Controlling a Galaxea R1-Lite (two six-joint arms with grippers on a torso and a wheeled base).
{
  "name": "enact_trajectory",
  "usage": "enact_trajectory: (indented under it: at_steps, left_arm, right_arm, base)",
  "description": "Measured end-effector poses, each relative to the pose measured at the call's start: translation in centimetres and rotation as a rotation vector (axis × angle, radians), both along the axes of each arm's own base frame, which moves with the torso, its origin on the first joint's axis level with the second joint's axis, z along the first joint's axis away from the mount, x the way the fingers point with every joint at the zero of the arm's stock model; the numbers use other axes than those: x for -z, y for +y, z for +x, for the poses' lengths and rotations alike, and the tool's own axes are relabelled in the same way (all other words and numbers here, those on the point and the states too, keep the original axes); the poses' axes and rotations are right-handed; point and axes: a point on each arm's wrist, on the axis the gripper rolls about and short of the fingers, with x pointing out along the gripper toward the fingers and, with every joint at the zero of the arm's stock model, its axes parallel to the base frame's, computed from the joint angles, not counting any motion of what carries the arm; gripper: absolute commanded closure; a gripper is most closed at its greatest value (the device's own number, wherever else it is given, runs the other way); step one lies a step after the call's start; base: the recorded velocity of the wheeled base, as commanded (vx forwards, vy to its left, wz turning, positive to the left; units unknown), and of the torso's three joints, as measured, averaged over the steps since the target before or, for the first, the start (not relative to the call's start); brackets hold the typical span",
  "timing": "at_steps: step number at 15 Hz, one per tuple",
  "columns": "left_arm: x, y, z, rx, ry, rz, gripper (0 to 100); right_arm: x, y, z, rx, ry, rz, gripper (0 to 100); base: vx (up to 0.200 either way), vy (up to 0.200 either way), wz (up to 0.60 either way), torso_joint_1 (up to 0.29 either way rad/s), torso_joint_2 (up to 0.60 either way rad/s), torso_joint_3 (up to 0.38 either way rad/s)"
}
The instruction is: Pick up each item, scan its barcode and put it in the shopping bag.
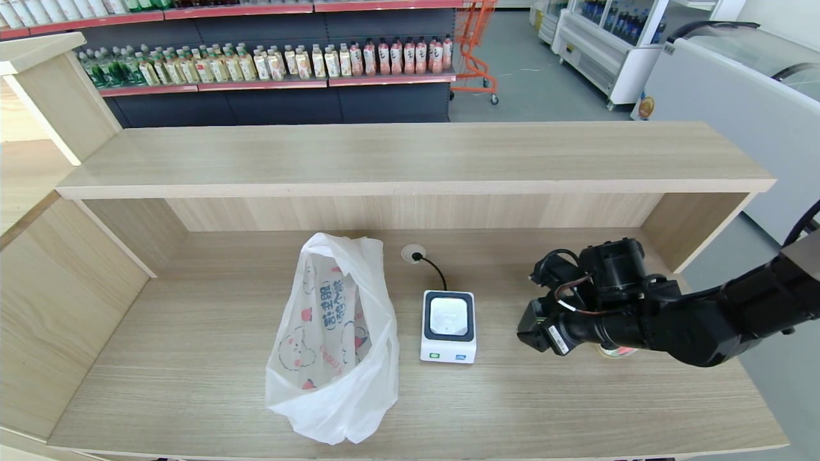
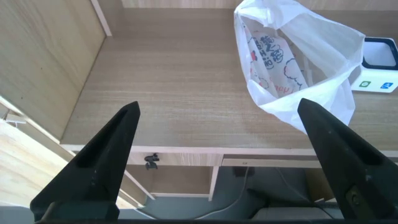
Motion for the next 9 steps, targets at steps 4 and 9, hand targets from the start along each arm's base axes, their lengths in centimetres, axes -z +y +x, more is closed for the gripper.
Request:
enact_trajectory:
  at_steps: [4,9]
  left_arm:
    - [0.0,0.0,0.0,-0.001,0.000,0.000,0]
    - [0.0,0.0,0.0,0.000,0.000,0.000,0]
  right_arm:
    - [0.2,1.2,1.5,-0.072,-0.038,-0.056,0]
    - [0.7,1.9,2.0,-0.118,-0.047,-0.004,100]
  base:
    - [0.000,0.000,0.00,0.000,0.00,0.000]
    - [0.000,0.000,0.00,0.000,0.00,0.000]
